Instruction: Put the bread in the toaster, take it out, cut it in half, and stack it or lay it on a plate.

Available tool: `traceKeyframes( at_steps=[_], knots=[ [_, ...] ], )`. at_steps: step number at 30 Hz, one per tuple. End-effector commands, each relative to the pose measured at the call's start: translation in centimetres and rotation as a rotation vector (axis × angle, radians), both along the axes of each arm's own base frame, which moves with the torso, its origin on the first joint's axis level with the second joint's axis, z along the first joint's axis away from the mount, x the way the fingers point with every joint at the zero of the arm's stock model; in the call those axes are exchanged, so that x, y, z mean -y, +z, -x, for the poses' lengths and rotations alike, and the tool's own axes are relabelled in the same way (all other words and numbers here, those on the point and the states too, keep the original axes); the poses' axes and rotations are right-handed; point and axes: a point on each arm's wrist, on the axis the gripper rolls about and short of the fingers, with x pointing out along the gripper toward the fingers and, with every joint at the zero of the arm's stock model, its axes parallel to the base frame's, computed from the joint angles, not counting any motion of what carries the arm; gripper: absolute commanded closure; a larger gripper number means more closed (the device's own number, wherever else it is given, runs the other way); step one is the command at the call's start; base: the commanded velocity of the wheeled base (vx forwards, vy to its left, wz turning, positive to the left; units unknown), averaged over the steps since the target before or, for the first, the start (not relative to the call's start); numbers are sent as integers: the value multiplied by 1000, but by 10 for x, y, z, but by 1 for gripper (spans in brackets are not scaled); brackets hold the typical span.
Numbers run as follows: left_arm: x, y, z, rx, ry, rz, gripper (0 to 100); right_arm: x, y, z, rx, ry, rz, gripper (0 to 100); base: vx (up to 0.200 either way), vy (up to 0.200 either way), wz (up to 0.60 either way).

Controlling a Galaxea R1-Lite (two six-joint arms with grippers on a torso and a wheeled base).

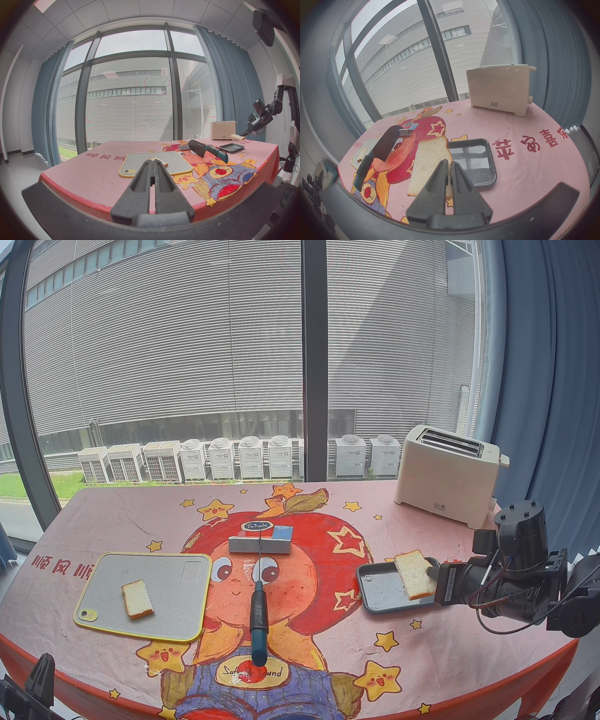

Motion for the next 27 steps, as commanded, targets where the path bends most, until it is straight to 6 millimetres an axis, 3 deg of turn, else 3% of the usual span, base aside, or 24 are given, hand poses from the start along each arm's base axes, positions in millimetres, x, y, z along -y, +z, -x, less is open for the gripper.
traceKeyframes(
  at_steps=[1,16,27],
  knots=[
    [0,-5,0,-2,-1,0,100,-1,-3,-2,-10,2,9,100,0,0,0],
    [0,-5,0,-2,-3,0,100,-2,-7,-4,-19,5,22,100,0,0,0],
    [0,-5,0,-2,-4,0,100,-1,-12,-17,25,-32,3,100,0,0,0]
  ],
)
